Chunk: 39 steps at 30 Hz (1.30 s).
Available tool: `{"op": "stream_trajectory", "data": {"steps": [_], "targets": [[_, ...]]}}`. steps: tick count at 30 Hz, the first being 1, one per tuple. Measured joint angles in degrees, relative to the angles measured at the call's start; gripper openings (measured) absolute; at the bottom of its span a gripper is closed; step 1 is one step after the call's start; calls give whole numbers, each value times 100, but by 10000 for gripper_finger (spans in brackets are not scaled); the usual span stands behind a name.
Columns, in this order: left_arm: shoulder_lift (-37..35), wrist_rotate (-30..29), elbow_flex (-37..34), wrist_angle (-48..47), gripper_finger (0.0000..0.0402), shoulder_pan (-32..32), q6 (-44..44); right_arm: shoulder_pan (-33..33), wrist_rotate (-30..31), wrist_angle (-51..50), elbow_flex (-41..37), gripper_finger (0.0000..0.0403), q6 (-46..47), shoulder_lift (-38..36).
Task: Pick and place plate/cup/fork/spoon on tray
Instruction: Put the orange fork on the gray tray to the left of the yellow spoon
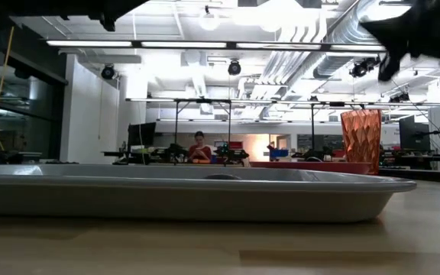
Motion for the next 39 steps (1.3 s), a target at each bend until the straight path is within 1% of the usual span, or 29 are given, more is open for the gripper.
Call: {"op": "stream_trajectory", "data": {"steps": [2,4,5,7,10,12,15,17,20,22,25,27,29,32,34,35,39], "targets": [[0,-10,-2,10,0,2,175,37,-442,1013,-2,0,-140,277],[0,-17,-2,35,0,2,307,156,-956,2063,4,0,-350,769],[0,-25,-2,39,0,2,327,261,-1160,2389,38,0,-522,1106],[0,-26,-2,64,0,2,301,511,-1292,2666,307,0,-879,1868],[0,-26,-2,76,0,2,267,852,-1131,2669,1044,0,-1308,3065],[2,-28,-2,71,0,2,233,983,-978,2386,1619,0,-1351,3781],[6,-27,-2,27,0,2,55,1034,-885,1451,2526,0,-1474,4584],[4,-26,-2,22,0,2,-37,1015,-883,482,3212,0,-1578,4946],[4,-28,-2,-35,0,-27,-39,986,-884,-1674,4267,0,-1325,5400],[4,-21,-2,-92,0,-31,-42,986,-884,-3225,4971,0,-686,5680],[4,-6,-2,-135,0,-31,-39,1055,-1075,-5436,5782,0,881,6091],[4,-7,-2,-134,0,-31,-39,1254,-1262,-6639,6027,0,2162,6340],[4,-6,-2,-135,0,-31,-39,1567,-1332,-7435,6088,0,3413,6520],[4,-6,-2,-132,0,-31,-39,2126,-1613,-8135,5960,0,4965,6702],[4,-6,-2,-120,0,-31,-37,2526,-1884,-8284,5834,0,5765,6799],[4,-6,-2,-110,0,-31,-37,2726,-1923,-8276,5783,0,6123,6830],[4,-6,-2,-96,0,-31,-37,3514,-1687,-8257,5572,0,7422,7015]]}}
